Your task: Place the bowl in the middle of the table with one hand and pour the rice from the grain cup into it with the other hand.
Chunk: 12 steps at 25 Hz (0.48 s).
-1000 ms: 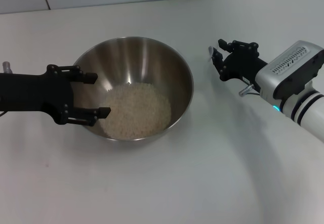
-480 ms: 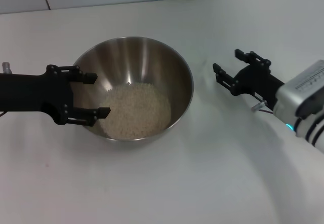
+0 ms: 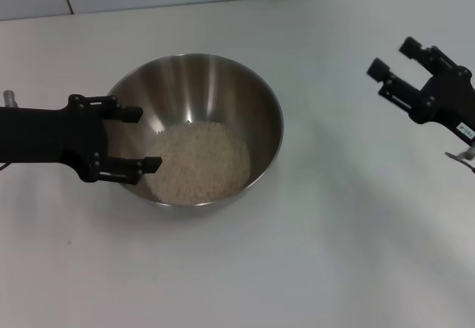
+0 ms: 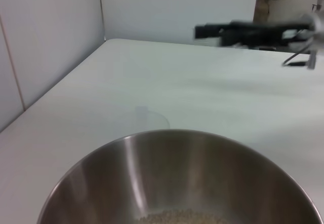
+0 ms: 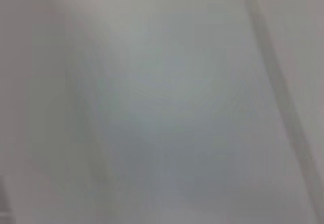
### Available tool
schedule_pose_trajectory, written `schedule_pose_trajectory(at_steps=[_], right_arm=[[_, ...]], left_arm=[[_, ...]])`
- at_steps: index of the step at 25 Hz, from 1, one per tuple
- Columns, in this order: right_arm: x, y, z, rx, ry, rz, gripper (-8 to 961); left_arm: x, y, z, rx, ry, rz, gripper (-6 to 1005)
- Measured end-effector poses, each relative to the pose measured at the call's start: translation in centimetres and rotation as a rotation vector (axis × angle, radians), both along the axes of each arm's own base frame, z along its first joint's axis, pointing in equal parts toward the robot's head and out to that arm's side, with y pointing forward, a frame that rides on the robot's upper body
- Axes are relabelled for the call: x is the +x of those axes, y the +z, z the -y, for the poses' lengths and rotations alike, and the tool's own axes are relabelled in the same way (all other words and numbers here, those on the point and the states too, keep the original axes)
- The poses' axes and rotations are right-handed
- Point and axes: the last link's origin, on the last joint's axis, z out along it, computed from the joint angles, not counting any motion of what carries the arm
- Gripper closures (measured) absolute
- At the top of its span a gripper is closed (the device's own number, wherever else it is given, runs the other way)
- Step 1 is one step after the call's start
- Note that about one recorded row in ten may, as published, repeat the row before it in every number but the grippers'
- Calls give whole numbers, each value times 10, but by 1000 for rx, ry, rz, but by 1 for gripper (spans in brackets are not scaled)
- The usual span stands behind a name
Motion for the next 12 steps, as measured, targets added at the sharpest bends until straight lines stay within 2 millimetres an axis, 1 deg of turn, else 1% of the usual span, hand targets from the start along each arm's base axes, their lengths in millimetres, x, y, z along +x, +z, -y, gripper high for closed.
schedule_pose_trajectory(at_steps=[3, 5, 8, 12], right_arm=[[-16, 5, -2, -107, 153, 17, 156], [-27, 3, -10, -197, 222, 51, 150], [-39, -2, -25, -285, 278, 104, 141], [-54, -4, -47, -383, 314, 177, 129]], left_arm=[[0, 0, 0, 2, 1, 0, 138], [0, 0, 0, 3, 1, 1, 138], [0, -1, 0, 3, 2, 1, 138], [0, -1, 0, 2, 2, 1, 138]])
